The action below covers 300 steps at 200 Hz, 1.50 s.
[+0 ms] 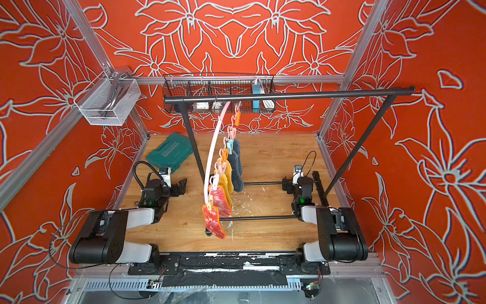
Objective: Take the shoe insoles off the hanger
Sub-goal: Move the clothesline to the center of the board.
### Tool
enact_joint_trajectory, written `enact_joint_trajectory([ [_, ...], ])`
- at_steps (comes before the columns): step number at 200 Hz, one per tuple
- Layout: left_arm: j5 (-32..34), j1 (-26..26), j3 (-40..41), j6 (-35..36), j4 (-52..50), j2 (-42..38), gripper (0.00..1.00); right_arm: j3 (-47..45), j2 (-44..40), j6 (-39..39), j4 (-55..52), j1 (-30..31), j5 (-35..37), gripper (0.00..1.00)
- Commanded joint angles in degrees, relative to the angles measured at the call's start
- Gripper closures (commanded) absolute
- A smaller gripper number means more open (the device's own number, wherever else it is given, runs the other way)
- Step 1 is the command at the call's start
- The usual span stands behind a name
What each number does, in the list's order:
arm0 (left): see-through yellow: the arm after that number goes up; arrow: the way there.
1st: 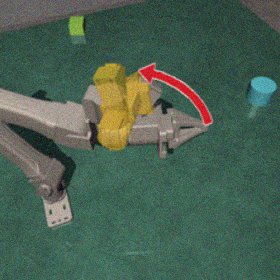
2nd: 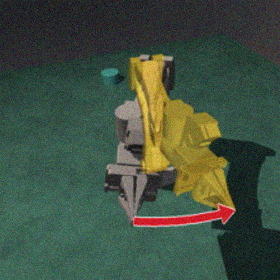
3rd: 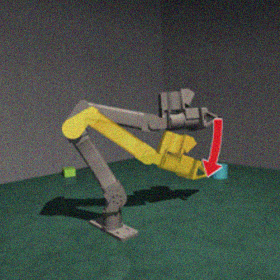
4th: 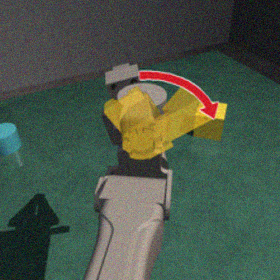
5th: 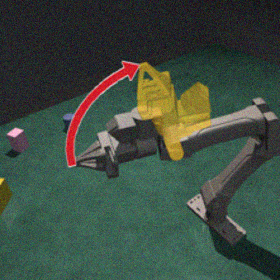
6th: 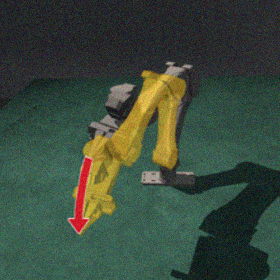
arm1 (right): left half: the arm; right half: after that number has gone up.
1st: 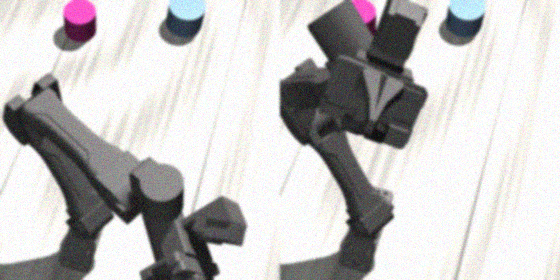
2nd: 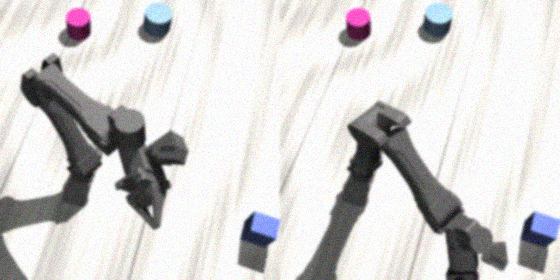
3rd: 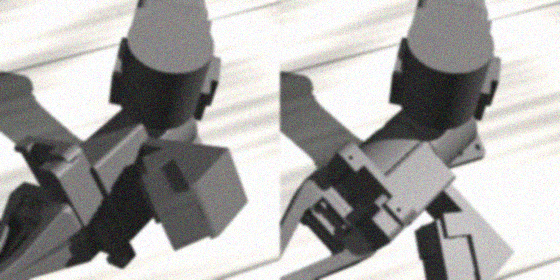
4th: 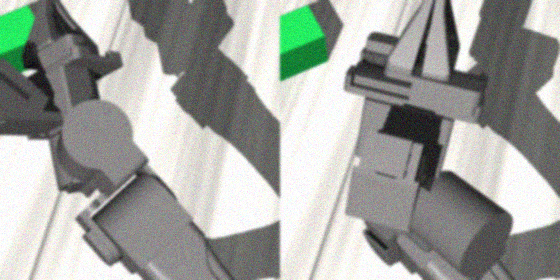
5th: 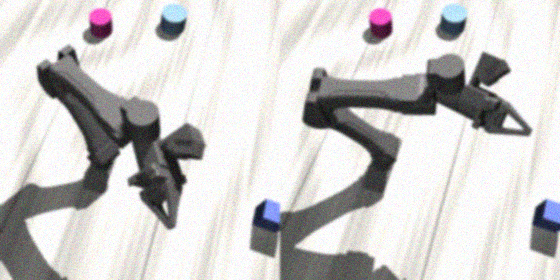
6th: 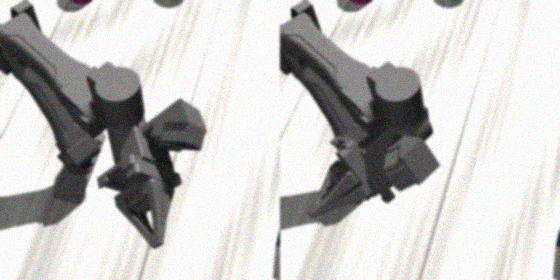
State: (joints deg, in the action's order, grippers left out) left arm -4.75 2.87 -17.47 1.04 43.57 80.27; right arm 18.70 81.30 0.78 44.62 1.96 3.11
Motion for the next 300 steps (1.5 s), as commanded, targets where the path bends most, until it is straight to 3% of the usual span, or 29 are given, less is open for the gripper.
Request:
enact_joint_trajectory([
  [1, 0.7, -0.4, -0.3, -0.3, 0.3, 0.2, 0.02, 0.4, -0.3, 0.4, -0.2, 0.3, 0.8, 0.0],
  [182, -1.7, -0.1, 0.1, 0.3, 0.6, -0.4, 0.02, 0.2, -0.4, 0.4, 0.3, 0.3, 0.8, 0.0],
  [203, -2.1, -0.6, 2.2, 1.1, -0.1, -5.7, 0.02, -0.9, -3.2, -0.5, 0.1, 0.3, 2.8, 0.0],
  [221, 0.2, -1.6, 2.1, 0.3, -7.2, -13.5, 0.02, -2.7, -8.5, -0.8, -1.1, 0.3, 3.4, 0.0],
  [282, 8.7, -6.7, 1.5, -8.6, -28.6, -38.2, 0.02, -4.1, -33.9, -7.3, -24.5, 0.3, 0.7, 0.01],
  [300, 7.4, -7.8, 1.7, -13.2, -32.4, -43.3, 0.02, -4.2, -43.4, -7.3, -33.8, 0.3, -1.8, 0.01],
])
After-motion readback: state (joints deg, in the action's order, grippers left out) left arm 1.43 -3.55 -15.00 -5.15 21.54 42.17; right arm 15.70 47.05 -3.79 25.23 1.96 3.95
